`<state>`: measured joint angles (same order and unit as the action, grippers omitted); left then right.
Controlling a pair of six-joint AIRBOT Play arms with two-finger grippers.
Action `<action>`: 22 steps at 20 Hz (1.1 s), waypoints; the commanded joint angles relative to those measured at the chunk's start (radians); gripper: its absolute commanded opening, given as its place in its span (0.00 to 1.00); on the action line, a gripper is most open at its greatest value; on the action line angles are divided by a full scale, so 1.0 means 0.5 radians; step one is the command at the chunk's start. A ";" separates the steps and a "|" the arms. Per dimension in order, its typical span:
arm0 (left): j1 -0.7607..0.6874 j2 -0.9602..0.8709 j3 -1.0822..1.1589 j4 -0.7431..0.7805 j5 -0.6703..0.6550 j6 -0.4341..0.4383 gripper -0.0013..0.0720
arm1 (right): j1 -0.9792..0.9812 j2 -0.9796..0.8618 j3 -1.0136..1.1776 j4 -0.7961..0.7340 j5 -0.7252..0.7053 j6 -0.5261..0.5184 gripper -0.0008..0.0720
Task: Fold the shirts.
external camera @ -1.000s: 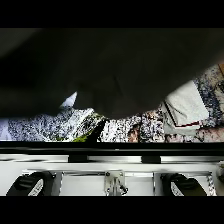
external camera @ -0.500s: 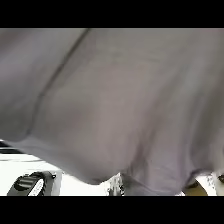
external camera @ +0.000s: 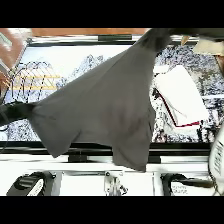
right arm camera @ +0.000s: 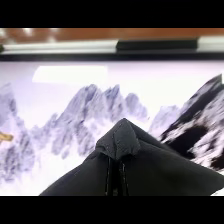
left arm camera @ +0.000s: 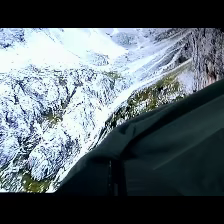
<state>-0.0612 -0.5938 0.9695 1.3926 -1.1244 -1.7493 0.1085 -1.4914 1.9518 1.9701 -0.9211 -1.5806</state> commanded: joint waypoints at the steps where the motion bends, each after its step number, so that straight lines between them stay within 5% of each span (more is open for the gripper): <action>1: 0.002 -0.282 -0.285 -0.009 0.713 -0.226 0.08 | 0.002 -0.404 0.002 0.356 0.153 0.218 0.12; 4: 0.015 -0.697 -0.243 -0.013 0.974 -0.229 0.08 | 0.014 -0.600 0.002 0.373 0.060 0.292 0.12; 9: 0.051 -1.144 -0.065 -0.085 0.784 -0.222 0.08 | 0.014 -0.728 0.002 0.228 -0.283 0.291 0.16; 10: 0.056 -1.175 -0.042 -0.083 0.718 -0.212 0.16 | 0.014 -0.724 0.002 0.241 -0.296 0.294 0.24; 11: 0.065 -1.184 -0.018 -0.083 0.645 -0.169 0.66 | 0.013 -0.716 0.003 0.276 -0.320 0.301 0.78; 12: 0.093 -1.184 0.012 -0.082 0.542 -0.169 0.96 | 0.013 -0.698 0.005 0.281 -0.375 0.288 0.95; 15: 0.298 -1.174 0.217 -0.060 -0.066 0.137 0.97 | -0.006 -0.605 0.004 0.069 -0.732 0.151 0.95; 19: 0.726 -1.122 0.285 -0.121 -0.864 0.667 0.97 | -0.158 -0.514 -0.004 -0.387 -1.547 -0.150 0.95; 22: 1.101 -1.081 -0.050 -0.239 -0.986 0.800 0.97 | -0.386 -0.410 -0.218 -0.235 -1.611 -0.197 0.95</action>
<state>0.3336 -1.1503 1.0367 1.3254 -1.4525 -1.4746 -0.0036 -1.7374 1.9079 1.8549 -1.5902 -1.6196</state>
